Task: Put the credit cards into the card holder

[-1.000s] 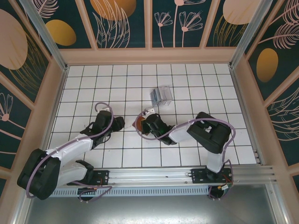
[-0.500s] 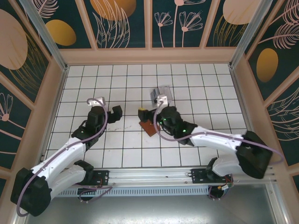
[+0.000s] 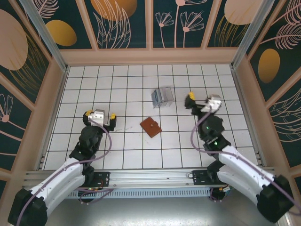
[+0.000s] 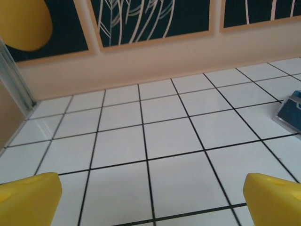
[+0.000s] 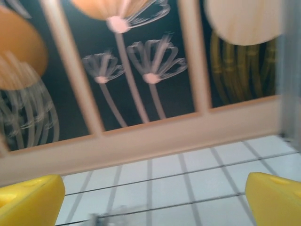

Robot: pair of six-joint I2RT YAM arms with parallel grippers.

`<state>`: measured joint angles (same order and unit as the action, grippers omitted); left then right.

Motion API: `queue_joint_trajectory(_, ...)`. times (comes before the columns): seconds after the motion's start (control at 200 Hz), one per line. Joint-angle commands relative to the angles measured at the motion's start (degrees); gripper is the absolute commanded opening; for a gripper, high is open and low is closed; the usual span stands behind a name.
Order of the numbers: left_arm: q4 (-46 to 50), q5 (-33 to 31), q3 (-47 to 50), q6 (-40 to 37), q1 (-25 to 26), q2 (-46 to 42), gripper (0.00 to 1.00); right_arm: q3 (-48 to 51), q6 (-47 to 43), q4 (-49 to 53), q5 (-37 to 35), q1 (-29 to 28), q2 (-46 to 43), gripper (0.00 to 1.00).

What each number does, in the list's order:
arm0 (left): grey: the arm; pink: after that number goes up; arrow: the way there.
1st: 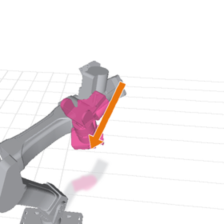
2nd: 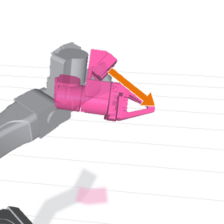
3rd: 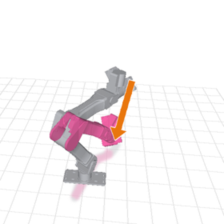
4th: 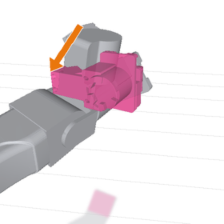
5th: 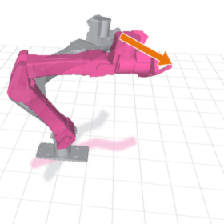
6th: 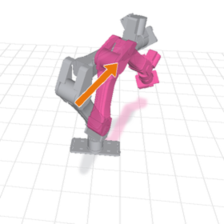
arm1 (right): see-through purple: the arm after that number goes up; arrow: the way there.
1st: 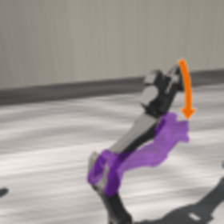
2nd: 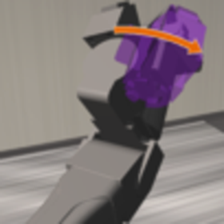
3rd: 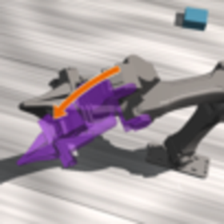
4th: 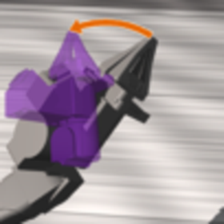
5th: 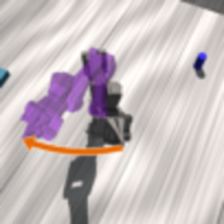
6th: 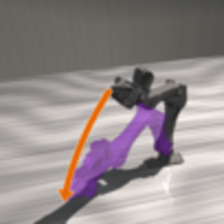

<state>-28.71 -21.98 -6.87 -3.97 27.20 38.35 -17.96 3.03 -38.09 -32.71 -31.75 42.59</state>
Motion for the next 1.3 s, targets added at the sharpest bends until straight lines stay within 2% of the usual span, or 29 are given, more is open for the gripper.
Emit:
queue_joint_trajectory(0.0, -11.49, -4.48, 2.29, -6.86, -0.22, 0.79, 0.99, 8.05, -2.57, -6.66, 3.08, 6.91, -5.85, 0.99)
queue_joint_trajectory(0.075, -16.45, -7.27, 4.57, -9.29, -0.35, 3.27, 0.99, 11.47, -2.05, -2.78, 10.51, 13.62, -8.23, 0.99)
queue_joint_trajectory(0.155, -26.02, -8.44, 7.39, -10.20, -2.17, 7.81, 0.99, 16.83, -1.71, -7.50, 16.34, 19.53, -6.19, 0.99)
queue_joint_trajectory(0.25, -26.27, -2.74, 5.48, -6.21, -7.92, 14.85, 0.99, 21.74, -0.79, -17.12, 18.78, 24.06, 0.66, 0.99)
queue_joint_trajectory(0.365, -29.64, 1.44, 3.48, -2.91, -11.95, 23.04, 0.99, 18.45, 0.92, -19.59, 25.58, 28.65, 11.08, 0.99)
queue_joint_trajectory(0.505, -38.46, 5.43, 2.21, 4.23, -17.64, 29.55, 0.99, 15.48, -0.42, -27.61, 27.84, 30.14, 22.37, 0.99)
queue_joint_trajectory(0.606, -41.71, 3.10, -1.11, 3.97, -18.34, 36.11, 0.99, 12.55, -2.04, -34.05, 27.90, 30.66, 31.18, 0.99)
queue_joint_trajectory(0.656, -44.88, 2.25, -1.72, 3.60, -18.58, 38.85, 0.99, 10.39, -2.81, -33.44, 27.69, 30.88, 34.16, 0.99)
queue_joint_trajectory(0.746, -51.74, 1.86, -1.29, 4.26, -19.85, 44.42, 0.99, 9.55, -1.00, -38.48, 27.39, 32.48, 41.08, 0.99)
queue_joint_trajectory(0.806, -50.48, 2.29, -2.27, 4.55, -20.29, 45.31, 0.99, 9.01, -0.37, -43.49, 29.26, 33.84, 46.42, 0.99)
queue_joint_trajectory(0.866, -48.59, 3.04, -3.07, 5.17, -20.91, 45.24, 0.99, 6.12, -1.42, -35.00, 31.56, 33.81, 45.12, 0.99)
queue_joint_trajectory(0.921, -48.25, 3.99, -3.76, 5.86, -21.77, 46.20, 0.99, 4.70, -2.00, -33.09, 31.58, 33.45, 45.41, 0.99)
queue_joint_trajectory(0.961, -47.31, 7.86, -4.34, 6.70, -23.37, 47.59, 0.99, 4.84, -1.96, -34.11, 31.58, 33.50, 45.79, 0.99)
queue_joint_trajectory(1.001, -52.13, 8.55, -4.64, 7.24, -24.34, 50.85, 0.99, 4.65, -1.93, -33.04, 31.57, 33.41, 45.53, 0.99)
queue_joint_trajectory(1.056, -44.72, 7.87, -5.70, 8.18, -24.46, 48.15, 0.99, 4.71, -1.97, -33.30, 31.57, 33.42, 45.57, 0.99)
queue_joint_trajectory(1.101, -47.55, 7.22, -5.94, 8.49, -24.56, 49.88, 0.99, 4.77, -1.97, -33.59, 31.58, 33.42, 45.59, 0.99)
queue_joint_trajectory(1.296, -46.01, 7.35, -5.86, 8.45, -24.65, 48.96, 0.99, 4.68, -2.06, -33.34, 31.56, 33.33, 45.57, 0.99)
